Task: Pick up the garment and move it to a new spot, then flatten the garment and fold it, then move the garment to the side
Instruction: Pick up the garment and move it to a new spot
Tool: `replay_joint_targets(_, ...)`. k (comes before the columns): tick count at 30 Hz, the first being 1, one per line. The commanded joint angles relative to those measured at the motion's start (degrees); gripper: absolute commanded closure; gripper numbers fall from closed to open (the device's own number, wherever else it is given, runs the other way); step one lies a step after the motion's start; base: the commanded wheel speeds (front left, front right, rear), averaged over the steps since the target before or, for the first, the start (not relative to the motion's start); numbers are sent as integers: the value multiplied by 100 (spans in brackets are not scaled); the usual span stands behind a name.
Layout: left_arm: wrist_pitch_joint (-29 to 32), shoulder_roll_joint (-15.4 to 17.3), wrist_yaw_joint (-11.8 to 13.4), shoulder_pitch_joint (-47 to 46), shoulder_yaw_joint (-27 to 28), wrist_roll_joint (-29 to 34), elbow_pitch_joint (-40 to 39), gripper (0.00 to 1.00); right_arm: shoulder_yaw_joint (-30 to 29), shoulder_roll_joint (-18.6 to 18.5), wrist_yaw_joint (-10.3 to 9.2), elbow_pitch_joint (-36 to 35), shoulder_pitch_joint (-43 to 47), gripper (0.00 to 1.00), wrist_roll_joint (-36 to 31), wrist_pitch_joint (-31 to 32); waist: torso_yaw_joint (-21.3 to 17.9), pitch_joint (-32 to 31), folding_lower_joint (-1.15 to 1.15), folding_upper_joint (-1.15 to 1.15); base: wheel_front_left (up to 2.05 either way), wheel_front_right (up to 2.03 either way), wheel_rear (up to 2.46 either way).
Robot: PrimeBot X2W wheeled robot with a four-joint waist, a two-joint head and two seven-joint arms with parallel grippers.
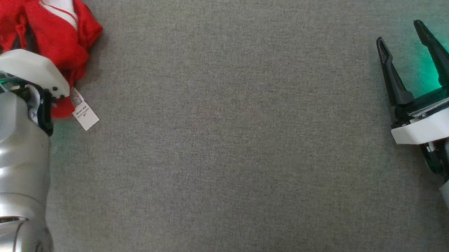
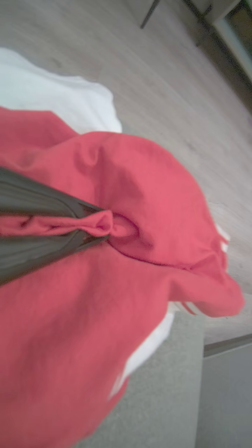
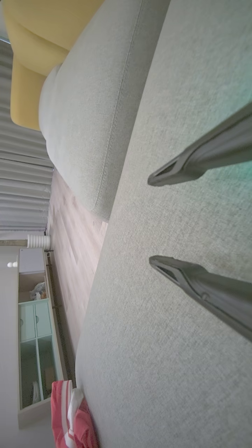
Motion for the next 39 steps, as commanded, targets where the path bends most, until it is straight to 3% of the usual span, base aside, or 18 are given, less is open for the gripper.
replay_joint_targets(1,-136,443,-9,-160,36,67,-114,100,82,-22,37,285,383,0,-48,64,-17,-91,-1,0,0,0,0)
replay_joint_targets(7,-745,516,-69,-594,-221,215,-307,100,95,302,37,377,449,0,20,64,-159,-771,-1,0,0,0,0)
replay_joint_targets(12,-944,412,-142,-947,-666,424,-693,100,130,679,37,456,648,0,125,64,-532,-1567,-1,0,0,0,0)
replay_joint_targets(17,-1019,226,-169,-1104,-1155,356,-1326,100,133,1106,37,508,866,0,394,64,-1211,-2261,-1,0,0,0,0)
replay_joint_targets(22,-818,54,-172,-892,-1862,-203,-2118,100,257,1297,37,450,1001,0,427,64,-2021,-2673,-1,0,0,0,0)
replay_joint_targets(30,-710,143,-173,495,-3092,-1065,-3361,100,389,1448,37,423,1113,0,474,64,-3219,-2718,-1,0,0,0,0)
replay_joint_targets(38,-1003,-144,-173,1963,-4206,-1122,-3144,100,469,1656,37,407,1111,0,493,64,-3505,-2200,-1,0,0,0,0)
replay_joint_targets(39,-1045,-184,-173,2110,-4272,-1191,-3024,65,482,1672,37,413,1102,0,491,64,-3486,-2152,-1,0,0,0,0)
